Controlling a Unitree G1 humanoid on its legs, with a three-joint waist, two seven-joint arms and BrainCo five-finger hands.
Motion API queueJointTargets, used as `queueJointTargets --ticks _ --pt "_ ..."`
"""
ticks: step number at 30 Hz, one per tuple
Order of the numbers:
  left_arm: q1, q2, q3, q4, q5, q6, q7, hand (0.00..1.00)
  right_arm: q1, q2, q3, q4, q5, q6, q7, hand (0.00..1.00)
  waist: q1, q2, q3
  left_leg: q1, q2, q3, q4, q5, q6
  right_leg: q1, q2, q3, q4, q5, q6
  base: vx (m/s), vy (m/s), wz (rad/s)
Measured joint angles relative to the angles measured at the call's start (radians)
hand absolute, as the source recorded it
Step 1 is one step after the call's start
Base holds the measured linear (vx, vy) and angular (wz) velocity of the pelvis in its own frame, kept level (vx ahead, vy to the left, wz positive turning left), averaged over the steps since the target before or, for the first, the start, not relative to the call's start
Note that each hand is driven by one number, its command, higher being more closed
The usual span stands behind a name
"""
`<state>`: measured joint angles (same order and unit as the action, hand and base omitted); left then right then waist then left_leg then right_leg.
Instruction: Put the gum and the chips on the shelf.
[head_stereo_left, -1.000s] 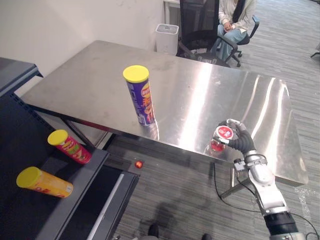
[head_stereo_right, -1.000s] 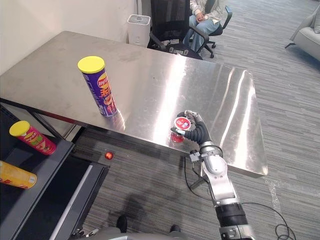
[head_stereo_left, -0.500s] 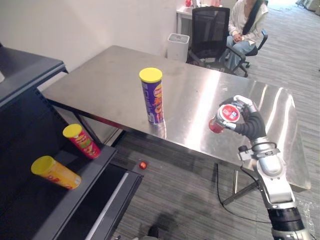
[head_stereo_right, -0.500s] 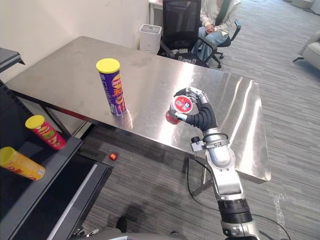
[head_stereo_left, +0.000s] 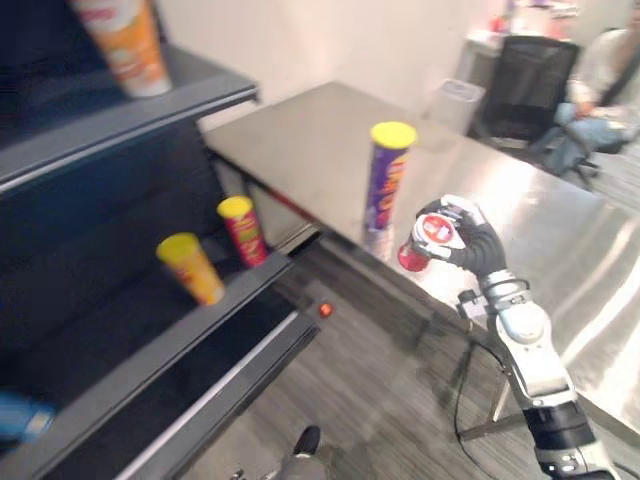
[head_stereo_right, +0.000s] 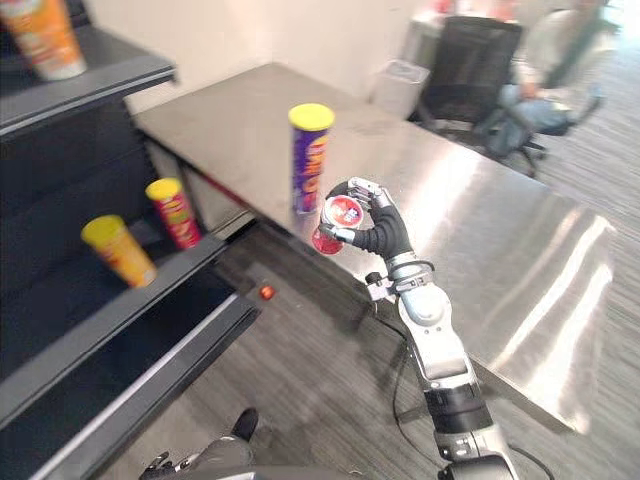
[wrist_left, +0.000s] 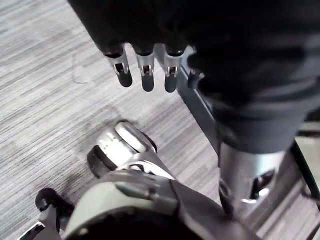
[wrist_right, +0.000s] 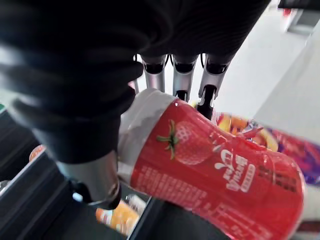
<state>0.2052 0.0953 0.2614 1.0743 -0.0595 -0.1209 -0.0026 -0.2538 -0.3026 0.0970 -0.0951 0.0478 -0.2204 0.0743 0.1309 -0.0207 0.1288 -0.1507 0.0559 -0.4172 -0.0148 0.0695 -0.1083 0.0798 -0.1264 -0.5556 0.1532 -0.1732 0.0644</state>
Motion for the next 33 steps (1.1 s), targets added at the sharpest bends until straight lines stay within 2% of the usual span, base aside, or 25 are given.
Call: queueJointTargets --ticks 1,2,3,4,6,7,8,9,11,12,14,20,21,23,24,25,26,28,31,33 --pt "0.007 -0.004 0.001 0.0 -0.015 0.001 0.003 0.0 0.0 0.006 0.0 0.004 -0.001 0.002 -0.001 1.0 0.014 -0.001 0.001 -0.015 0.013 0.084 -0.03 -0.048 0.14 -0.005 -0.007 -0.037 0.004 -0.008 -0.01 -0.12 -0.114 1.12" --pt "0.008 -0.003 0.001 0.0 -0.016 0.001 0.005 0.0 -0.001 0.009 0.0 0.004 -0.001 0.003 -0.001 1.0 0.012 -0.014 -0.003 -0.027 0.016 0.161 -0.041 -0.101 0.239 -0.007 -0.008 -0.045 -0.017 -0.003 -0.016 -0.12 -0.131 1.49" --pt "-0.008 0.012 0.004 0.002 -0.017 0.003 0.007 0.0 -0.006 -0.005 -0.03 -0.006 -0.003 0.002 -0.002 1.0 -0.001 -0.036 0.004 -0.093 0.034 0.417 0.059 -0.114 0.243 -0.009 -0.039 -0.11 -0.037 0.01 -0.012 -0.08 -0.089 1.68" --pt "-0.018 0.005 0.009 0.002 -0.018 0.004 0.007 0.0 -0.002 -0.014 -0.08 -0.007 -0.004 0.003 -0.006 1.0 -0.009 -0.028 0.009 -0.131 0.063 0.626 0.199 -0.097 0.256 -0.003 -0.055 -0.187 -0.024 0.009 -0.016 -0.05 -0.057 1.7" --pt "-0.008 -0.007 0.01 0.002 -0.016 0.011 0.007 0.0 0.02 -0.007 -0.14 -0.006 -0.006 0.004 -0.036 1.0 -0.018 -0.01 -0.001 -0.093 0.074 0.802 0.272 -0.091 0.261 0.0 -0.081 -0.26 0.004 0.002 -0.008 0.06 0.036 1.32" --pt "-0.007 -0.012 0.013 0.004 -0.015 0.018 0.012 0.0 0.031 -0.007 -0.166 -0.007 -0.009 0.007 -0.046 1.0 -0.028 -0.006 -0.003 -0.062 0.066 0.851 0.266 -0.119 0.224 0.001 -0.092 -0.297 0.024 0.002 -0.008 0.13 0.066 1.19" --pt "-0.004 -0.011 0.013 0.006 -0.015 0.019 0.012 0.0 0.034 -0.008 -0.178 -0.007 -0.009 0.012 -0.047 1.0 -0.036 -0.002 -0.002 -0.05 0.058 0.852 0.241 -0.109 0.208 0.001 -0.094 -0.311 0.032 0.001 -0.006 0.1 0.086 1.11" --pt "-0.007 -0.009 0.012 0.008 -0.014 0.02 0.011 0.0 0.041 0.0 -0.199 -0.006 -0.01 0.023 -0.048 1.0 -0.041 0.004 -0.005 -0.032 0.035 0.843 0.184 -0.082 0.171 0.009 -0.099 -0.327 0.038 -0.002 -0.002 0.06 0.08 0.79" --pt "-0.005 -0.006 0.019 0.012 -0.013 0.021 0.007 0.0 0.054 0.018 -0.208 -0.008 -0.011 0.027 -0.043 1.0 -0.042 -0.01 -0.005 0.011 0.005 0.825 0.088 -0.063 0.15 0.032 -0.097 -0.353 0.028 -0.001 -0.001 -0.01 0.07 0.68" --pt "-0.003 -0.003 0.018 0.011 -0.007 0.021 0.006 0.0 0.066 0.034 -0.209 -0.013 -0.011 0.027 -0.042 1.0 -0.042 -0.022 -0.013 0.034 -0.02 0.81 0.011 -0.024 0.146 0.037 -0.098 -0.37 0.017 0.0 0.001 -0.06 0.057 0.56" --pt "-0.005 -0.002 0.018 0.009 -0.002 0.021 0.004 0.0 0.069 0.047 -0.213 -0.024 -0.011 0.027 -0.042 1.0 -0.046 -0.027 -0.017 0.051 -0.047 0.778 -0.085 0.028 0.15 0.029 -0.094 -0.381 0.005 0.006 0.011 -0.1 0.034 0.49" --pt "-0.004 0.012 -0.019 0.01 0.006 0.021 0.006 0.0 0.092 0.048 -0.26 -0.024 -0.049 0.034 -0.056 1.0 -0.043 -0.023 -0.016 0.044 -0.074 0.737 -0.085 0.036 0.158 0.033 -0.117 -0.391 0.025 0.023 0.027 -0.07 0.04 0.19" --pt "-0.004 0.015 -0.027 0.011 0.006 0.021 0.006 0.0 0.092 0.048 -0.26 -0.013 -0.049 0.035 -0.071 1.0 -0.043 -0.022 -0.016 0.055 -0.079 0.735 -0.086 0.033 0.155 0.036 -0.133 -0.379 0.049 0.022 0.025 -0.04 0.07 0.02" --pt "-0.003 0.017 -0.042 0.012 0.006 0.021 0.007 0.0 0.092 0.047 -0.258 0.0 -0.05 0.042 -0.08 1.0 -0.044 -0.011 -0.016 0.078 -0.086 0.73 -0.09 0.011 0.155 0.028 -0.176 -0.353 0.148 0.006 -0.001 -0.05 0.084 0.05" --pt "-0.003 0.021 -0.059 0.012 0.008 0.02 0.007 0.0 0.092 0.047 -0.256 0.008 -0.051 0.043 -0.084 1.0 -0.047 -0.008 -0.014 0.095 -0.096 0.721 -0.09 0.006 0.162 0.004 -0.216 -0.293 0.257 -0.008 -0.031 -0.04 0.101 0.24" --pt "-0.004 0.028 -0.074 0.012 0.011 0.02 0.007 0.0 0.095 0.047 -0.256 0.017 -0.051 0.043 -0.087 1.0 -0.055 -0.008 -0.014 0.102 -0.103 0.696 -0.09 0.002 0.169 -0.047 -0.237 -0.162 0.361 -0.005 -0.082 -0.04 0.102 0.38" --pt "-0.005 0.033 -0.081 0.011 0.017 0.018 0.007 0.0 0.098 0.046 -0.256 0.018 -0.051 0.043 -0.088 1.0 -0.064 -0.007 -0.014 0.1 -0.103 0.671 -0.09 0.001 0.171 -0.083 -0.222 -0.066 0.394 -0.016 -0.101 -0.02 0.081 0.73" --pt "-0.022 0.052 -0.088 0.012 0.033 0.014 0.01 0.0 0.11 0.046 -0.258 0.016 -0.051 0.044 -0.087 1.0 -0.103 -0.004 -0.01 0.08 -0.095 0.564 -0.09 0.001 0.171 -0.141 -0.067 0.255 0.358 -0.068 -0.071 -0.01 0.012 1.08" --pt "-0.047 0.055 -0.086 0.033 0.033 0.015 0.019 0.0 0.132 0.035 -0.29 -0.016 -0.051 0.044 -0.088 1.0 -0.105 -0.017 -0.006 0.064 -0.113 0.474 -0.09 0.007 0.161 -0.143 0.013 0.394 0.234 -0.086 -0.067 0.01 -0.064 1.02" --pt "-0.059 0.056 -0.083 0.038 0.033 0.015 0.02 0.0 0.131 0.023 -0.296 -0.019 -0.051 0.044 -0.088 1.0 -0.106 -0.014 0.0 0.048 -0.124 0.423 -0.09 0.009 0.16 -0.144 0.039 0.458 0.167 -0.086 -0.068 -0.01 -0.066 0.92"
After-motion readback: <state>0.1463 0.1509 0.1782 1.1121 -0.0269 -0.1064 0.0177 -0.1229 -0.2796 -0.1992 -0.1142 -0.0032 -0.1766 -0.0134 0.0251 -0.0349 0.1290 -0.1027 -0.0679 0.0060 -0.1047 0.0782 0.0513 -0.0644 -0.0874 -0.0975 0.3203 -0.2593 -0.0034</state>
